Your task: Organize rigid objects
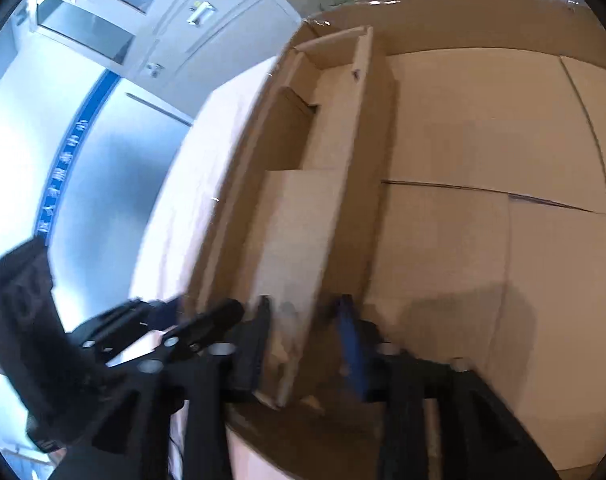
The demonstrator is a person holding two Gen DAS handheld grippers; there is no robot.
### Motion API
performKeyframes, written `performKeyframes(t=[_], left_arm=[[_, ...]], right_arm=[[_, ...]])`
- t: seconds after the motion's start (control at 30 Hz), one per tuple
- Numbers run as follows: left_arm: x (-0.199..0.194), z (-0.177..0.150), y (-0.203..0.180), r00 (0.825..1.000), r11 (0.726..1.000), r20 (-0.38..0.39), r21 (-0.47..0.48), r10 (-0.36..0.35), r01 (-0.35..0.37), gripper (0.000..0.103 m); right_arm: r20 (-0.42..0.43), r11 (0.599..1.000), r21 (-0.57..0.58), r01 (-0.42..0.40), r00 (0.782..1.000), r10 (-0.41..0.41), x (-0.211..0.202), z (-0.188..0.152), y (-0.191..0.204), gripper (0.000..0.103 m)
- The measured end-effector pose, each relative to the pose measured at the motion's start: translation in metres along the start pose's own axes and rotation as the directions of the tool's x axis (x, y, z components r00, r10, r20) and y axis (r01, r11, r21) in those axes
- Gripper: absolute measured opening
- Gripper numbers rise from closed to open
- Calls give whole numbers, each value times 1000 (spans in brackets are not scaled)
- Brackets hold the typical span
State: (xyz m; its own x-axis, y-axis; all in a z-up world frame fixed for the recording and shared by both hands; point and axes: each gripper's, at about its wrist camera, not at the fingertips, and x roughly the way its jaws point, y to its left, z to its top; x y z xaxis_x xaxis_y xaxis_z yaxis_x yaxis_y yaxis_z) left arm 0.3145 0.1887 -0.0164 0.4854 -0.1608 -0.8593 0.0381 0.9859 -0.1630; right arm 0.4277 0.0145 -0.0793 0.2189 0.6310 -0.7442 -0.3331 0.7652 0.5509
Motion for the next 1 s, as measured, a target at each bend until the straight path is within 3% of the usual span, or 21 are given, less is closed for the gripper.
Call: performKeyframes(t=[0.03,0.1,0.13,0.17,0.23,0.27,0.3,0.33,0.37,0.47,0.57,0.6,0.7,0.83,0.9,0.97,1.0], left_arm=[[-7,0,1,999,1000,31,-7,6,-6,17],[-39,-7,-2,991,999,125,-4,37,-37,23],[-63,-17,-8,981,999,189,13,46,-49,41],[-80,-25,-13,971,998,232,17,52,-58,70],[-121,-53,-30,940,998,337,6,56,-62,90],[-136,-68,-39,926,999,375,23,28,-39,90],[-149,-85,-53,924,998,381,65,-14,-11,90],[-153,-97,-66,929,995,366,101,-50,14,90],[-155,-112,-79,934,993,349,111,-75,38,90],[-143,-153,-111,958,985,244,110,-153,130,90],[-120,-188,-134,965,974,137,82,-222,213,90],[-108,-196,-139,963,967,93,62,-254,249,90],[-78,-217,-152,952,951,-11,40,-306,306,89],[-56,-236,-159,939,940,-44,-21,-340,340,89],[-45,-236,-159,934,935,-51,-38,-353,352,88],[-30,-240,-162,922,924,-75,-50,-381,378,81],[-26,-241,-163,926,928,-76,-56,-371,367,80]], right_arm=[[58,998,-25,52,997,-51,-20,-5,4,74],[195,986,-79,146,972,-128,-72,-27,11,86],[244,980,-102,171,959,-142,-96,-39,13,90],[287,975,-118,187,947,-147,-128,-58,12,95],[359,970,-140,198,923,-136,-180,-100,6,101],[407,963,-160,216,903,-135,-205,-128,3,103],[436,958,-172,230,890,-136,-227,-156,-7,103],[469,952,-180,249,872,-140,-244,-187,-13,103],[473,951,-185,250,870,-137,-256,-202,-26,103],[421,949,-212,235,898,-128,-269,-285,-51,103],[296,954,-230,194,948,-121,-248,-334,-69,103],[274,952,-241,188,954,-119,-243,-349,-75,102],[237,939,-257,230,957,-169,-219,-374,-89,102],[201,956,-206,211,965,-169,-197,-380,-106,95],[171,952,-247,183,975,-143,-181,-385,-98,94],[142,938,-303,170,981,-132,-167,-385,-84,94],[127,931,-331,152,985,-116,-162,-389,-77,96]])
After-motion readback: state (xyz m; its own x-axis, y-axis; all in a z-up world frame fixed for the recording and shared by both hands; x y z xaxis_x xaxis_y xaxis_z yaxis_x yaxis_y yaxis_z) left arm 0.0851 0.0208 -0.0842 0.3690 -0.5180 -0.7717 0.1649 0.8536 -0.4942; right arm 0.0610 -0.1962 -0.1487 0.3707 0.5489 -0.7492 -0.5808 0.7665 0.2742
